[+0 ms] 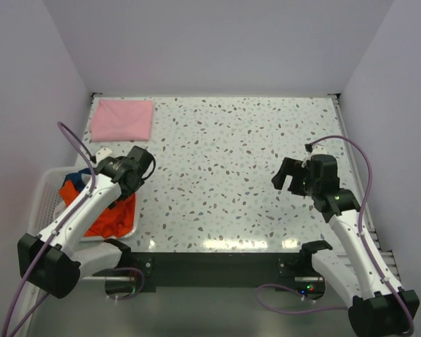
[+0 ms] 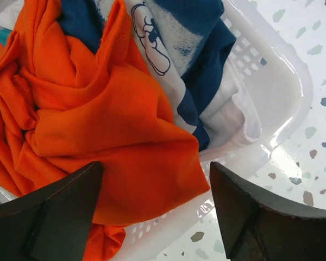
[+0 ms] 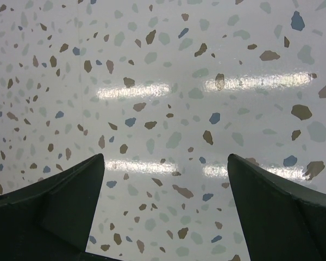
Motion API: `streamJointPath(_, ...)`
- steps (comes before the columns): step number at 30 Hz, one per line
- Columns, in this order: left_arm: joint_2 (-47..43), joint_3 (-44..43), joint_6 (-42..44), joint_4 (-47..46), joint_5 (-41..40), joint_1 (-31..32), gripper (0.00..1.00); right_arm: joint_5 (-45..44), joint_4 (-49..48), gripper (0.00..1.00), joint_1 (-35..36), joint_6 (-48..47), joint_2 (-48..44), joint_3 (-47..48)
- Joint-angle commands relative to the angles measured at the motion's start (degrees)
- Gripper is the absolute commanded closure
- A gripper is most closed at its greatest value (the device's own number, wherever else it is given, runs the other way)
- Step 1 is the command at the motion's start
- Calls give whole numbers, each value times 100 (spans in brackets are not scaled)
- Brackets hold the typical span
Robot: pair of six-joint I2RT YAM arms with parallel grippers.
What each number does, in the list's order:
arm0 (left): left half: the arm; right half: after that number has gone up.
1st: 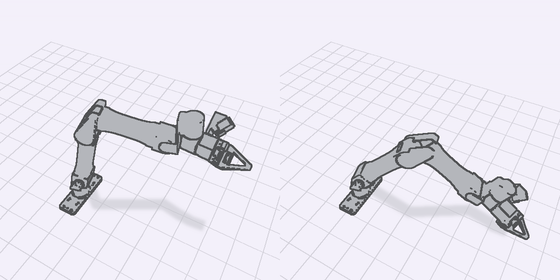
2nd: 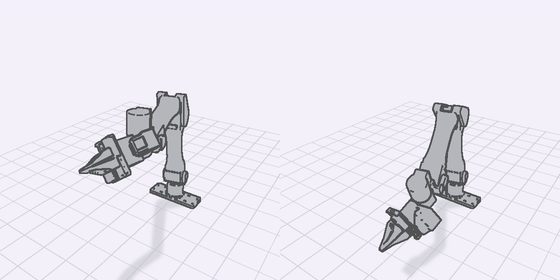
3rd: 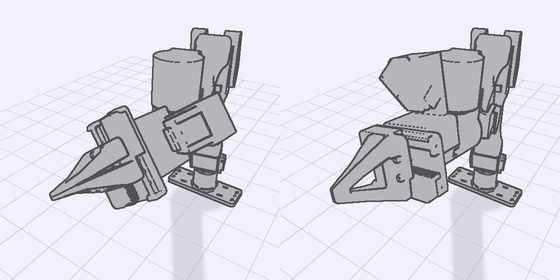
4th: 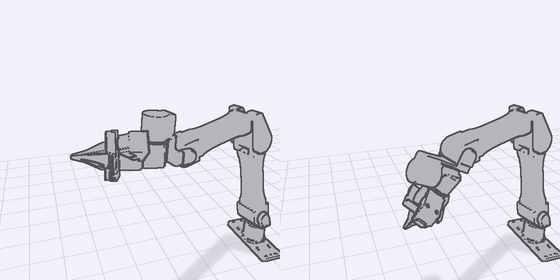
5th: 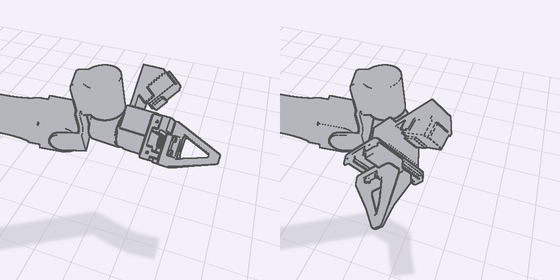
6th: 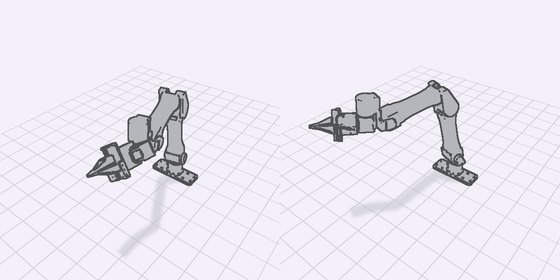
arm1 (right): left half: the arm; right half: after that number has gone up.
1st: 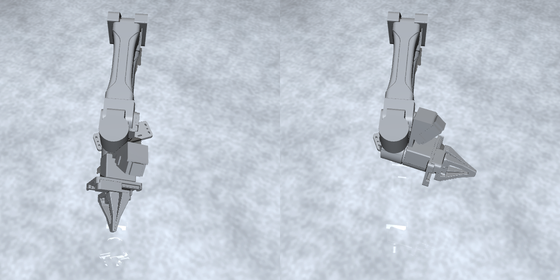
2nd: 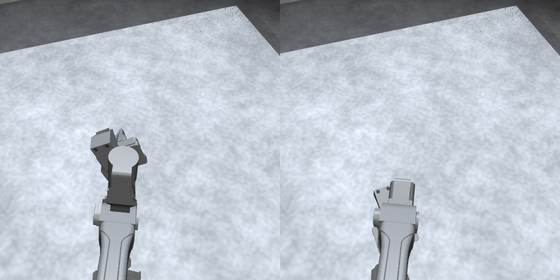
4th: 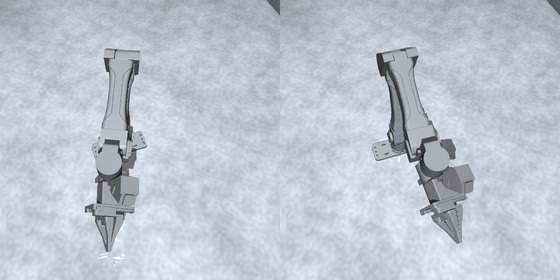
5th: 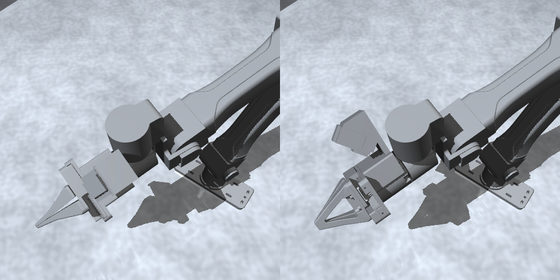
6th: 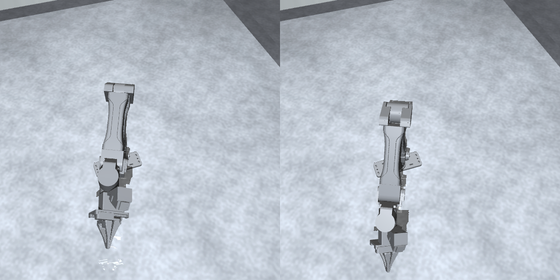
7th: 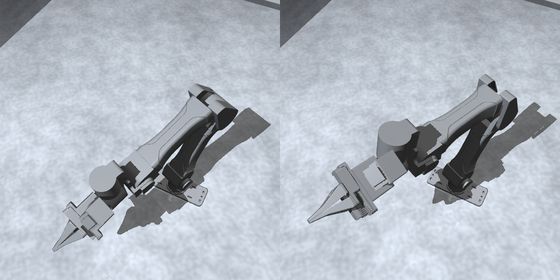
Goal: Fold and stack the t-shirts
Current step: Grab the tshirt from the pile
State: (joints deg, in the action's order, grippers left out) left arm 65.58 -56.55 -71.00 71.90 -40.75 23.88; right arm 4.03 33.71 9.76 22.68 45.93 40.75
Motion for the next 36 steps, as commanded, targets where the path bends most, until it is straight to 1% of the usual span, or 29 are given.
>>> streamJointPath(1, -98, 135, -124, -71, -205, -146, 17, 1, -164, 1, 17, -44, -67, -32)
streamJointPath(2, -116, 171, -124, -88, -196, -164, 21, 1, -137, 1, 17, -35, -58, -32)
streamJointPath(3, -151, 215, -124, -114, -188, -190, 28, -16, -137, 1, 9, -27, -58, -32)
streamJointPath(5, -203, 329, -63, -237, -144, -217, 34, -34, -120, 1, 9, -26, -58, -41)
streamJointPath(8, -256, 417, 43, -334, -100, -278, 51, -43, -111, 1, 17, -18, -49, -32)
streamJointPath(10, -248, 443, 78, -343, -117, -296, 61, -52, -128, 1, 8, -18, -49, -50)
streamJointPath(11, -248, 444, 95, -361, -82, -296, 72, -52, -111, 1, 17, -18, -41, -41)
streamJointPath(13, -274, 435, 148, -378, -64, -296, 83, -78, -76, 1, 17, -18, -41, -15)
streamJointPath(14, -283, 426, 157, -378, -56, -296, 94, -87, -76, 1, 9, -18, -58, -15)
streamJointPath(15, -318, 426, 166, -378, -56, -296, 99, -87, -84, 1, 17, -26, -67, -23)
streamJointPath(20, -450, 268, 245, -343, -47, -296, 100, -87, -58, 1, 17, -18, -67, -32)
streamJointPath(23, -546, -56, 411, -325, -143, -296, 100, -87, -67, 1, 17, -18, -58, -32)
streamJointPath(29, -801, -1146, 824, -387, -609, -296, 100, -104, -75, 1, 9, -9, -58, -32)
streamJointPath(30, -897, -1408, 1068, -457, -609, -296, 100, -104, -67, 1, 8, -9, -58, -15)
streamJointPath(35, -1153, -2130, 1650, -1010, -574, -296, 100, -166, -102, 1, 17, 9, -23, 3)
streamJointPath(36, -1214, -2401, 1834, -1185, -548, -296, 100, -183, -93, 1, 17, 0, -14, 12)
